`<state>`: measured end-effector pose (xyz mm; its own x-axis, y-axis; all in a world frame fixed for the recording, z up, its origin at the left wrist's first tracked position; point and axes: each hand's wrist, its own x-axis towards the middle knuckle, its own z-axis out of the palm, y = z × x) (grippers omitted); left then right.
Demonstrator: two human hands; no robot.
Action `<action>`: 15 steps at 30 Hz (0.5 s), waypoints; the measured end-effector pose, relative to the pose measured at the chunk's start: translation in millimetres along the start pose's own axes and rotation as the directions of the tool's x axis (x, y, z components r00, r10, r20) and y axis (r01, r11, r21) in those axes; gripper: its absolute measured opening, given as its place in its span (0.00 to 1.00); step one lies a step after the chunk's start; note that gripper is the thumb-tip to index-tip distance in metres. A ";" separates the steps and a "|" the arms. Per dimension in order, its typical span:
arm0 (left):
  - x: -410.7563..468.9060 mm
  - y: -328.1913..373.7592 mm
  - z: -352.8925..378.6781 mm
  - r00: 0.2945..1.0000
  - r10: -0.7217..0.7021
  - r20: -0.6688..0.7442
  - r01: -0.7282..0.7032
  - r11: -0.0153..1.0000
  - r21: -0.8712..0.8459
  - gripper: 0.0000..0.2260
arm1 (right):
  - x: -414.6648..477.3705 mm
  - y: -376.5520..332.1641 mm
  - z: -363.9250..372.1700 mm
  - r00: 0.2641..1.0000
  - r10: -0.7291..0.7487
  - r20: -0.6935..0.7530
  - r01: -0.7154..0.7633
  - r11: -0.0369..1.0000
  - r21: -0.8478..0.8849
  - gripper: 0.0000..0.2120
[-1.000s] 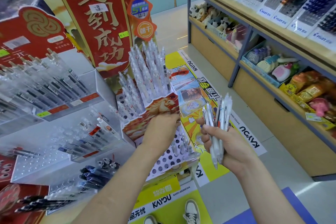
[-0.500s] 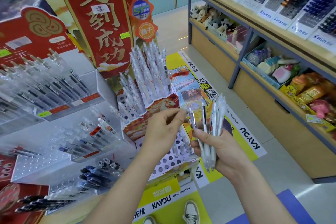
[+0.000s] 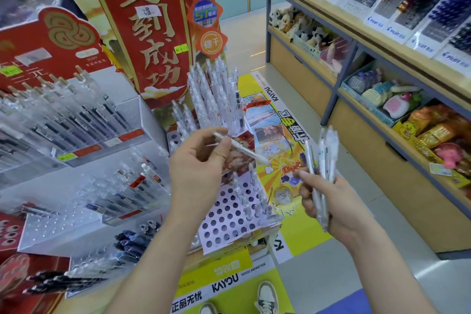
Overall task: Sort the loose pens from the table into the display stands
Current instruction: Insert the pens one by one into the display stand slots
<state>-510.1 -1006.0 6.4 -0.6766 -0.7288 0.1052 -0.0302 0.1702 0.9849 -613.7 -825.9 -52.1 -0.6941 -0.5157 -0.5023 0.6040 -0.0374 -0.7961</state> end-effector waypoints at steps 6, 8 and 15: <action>-1.9 -33.7 12.3 0.976 0.019 0.216 -0.114 0.892 0.437 0.08 | 8.4 11.4 -7.3 0.994 0.050 -0.094 -0.037 0.990 0.133 0.05; -2.4 -45.1 16.0 0.966 0.019 0.259 -0.146 0.862 0.485 0.07 | 7.7 16.0 -6.8 0.995 0.068 -0.078 -0.057 0.990 0.129 0.05; 2.2 -60.7 26.1 0.925 -0.042 0.378 -0.200 0.793 0.576 0.10 | 4.5 20.9 -3.8 0.997 0.075 -0.034 -0.072 0.993 0.099 0.07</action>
<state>-529.0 -1000.6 -56.7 -0.9025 -0.4306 0.0046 -0.3127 0.6625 0.6807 -605.7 -825.7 -72.2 -0.6594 -0.4881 -0.5718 0.6878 -0.0847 -0.7209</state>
